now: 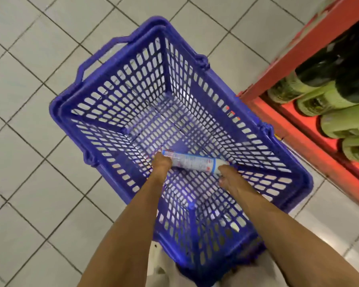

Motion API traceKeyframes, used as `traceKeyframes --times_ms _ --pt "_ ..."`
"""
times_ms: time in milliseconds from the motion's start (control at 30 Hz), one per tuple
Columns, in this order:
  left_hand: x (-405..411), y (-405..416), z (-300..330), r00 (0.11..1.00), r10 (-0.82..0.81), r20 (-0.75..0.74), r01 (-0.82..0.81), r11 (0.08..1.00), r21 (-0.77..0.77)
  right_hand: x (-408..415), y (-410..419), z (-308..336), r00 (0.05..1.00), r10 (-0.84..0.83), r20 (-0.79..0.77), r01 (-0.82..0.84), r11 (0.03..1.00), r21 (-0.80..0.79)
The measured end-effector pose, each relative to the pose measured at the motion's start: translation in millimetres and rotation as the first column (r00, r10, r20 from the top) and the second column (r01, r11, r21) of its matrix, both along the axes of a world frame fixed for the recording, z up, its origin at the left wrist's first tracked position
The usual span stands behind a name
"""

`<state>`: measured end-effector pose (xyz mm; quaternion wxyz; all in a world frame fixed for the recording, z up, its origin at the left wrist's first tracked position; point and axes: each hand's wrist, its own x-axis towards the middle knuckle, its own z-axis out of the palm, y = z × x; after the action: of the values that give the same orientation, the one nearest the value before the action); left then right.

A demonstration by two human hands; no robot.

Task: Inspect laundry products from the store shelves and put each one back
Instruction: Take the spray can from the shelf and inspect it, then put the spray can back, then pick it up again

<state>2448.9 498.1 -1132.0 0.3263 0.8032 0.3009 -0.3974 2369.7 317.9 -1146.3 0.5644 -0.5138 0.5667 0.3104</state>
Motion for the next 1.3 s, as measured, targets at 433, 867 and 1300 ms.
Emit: traceKeyframes --times_ms 433,867,1300 --pt "-47.2 -16.7 459.2 1.000 -0.009 0.012 0.012 0.952 -0.305 -35.8 -21.6 484.4 0.941 -0.139 0.309 0.111 0.988 0.107" --pt "-196.6 -46.0 745.8 0.744 -0.668 -0.015 0.560 0.636 -0.531 -330.9 22.9 782.3 0.787 -0.340 0.514 0.475 0.866 -0.155" --pt "-417.9 -152.3 744.7 -0.051 -0.997 0.056 0.878 -0.072 -0.474 -596.8 255.8 779.4 -0.196 -0.910 0.366 0.936 -0.285 -0.208"
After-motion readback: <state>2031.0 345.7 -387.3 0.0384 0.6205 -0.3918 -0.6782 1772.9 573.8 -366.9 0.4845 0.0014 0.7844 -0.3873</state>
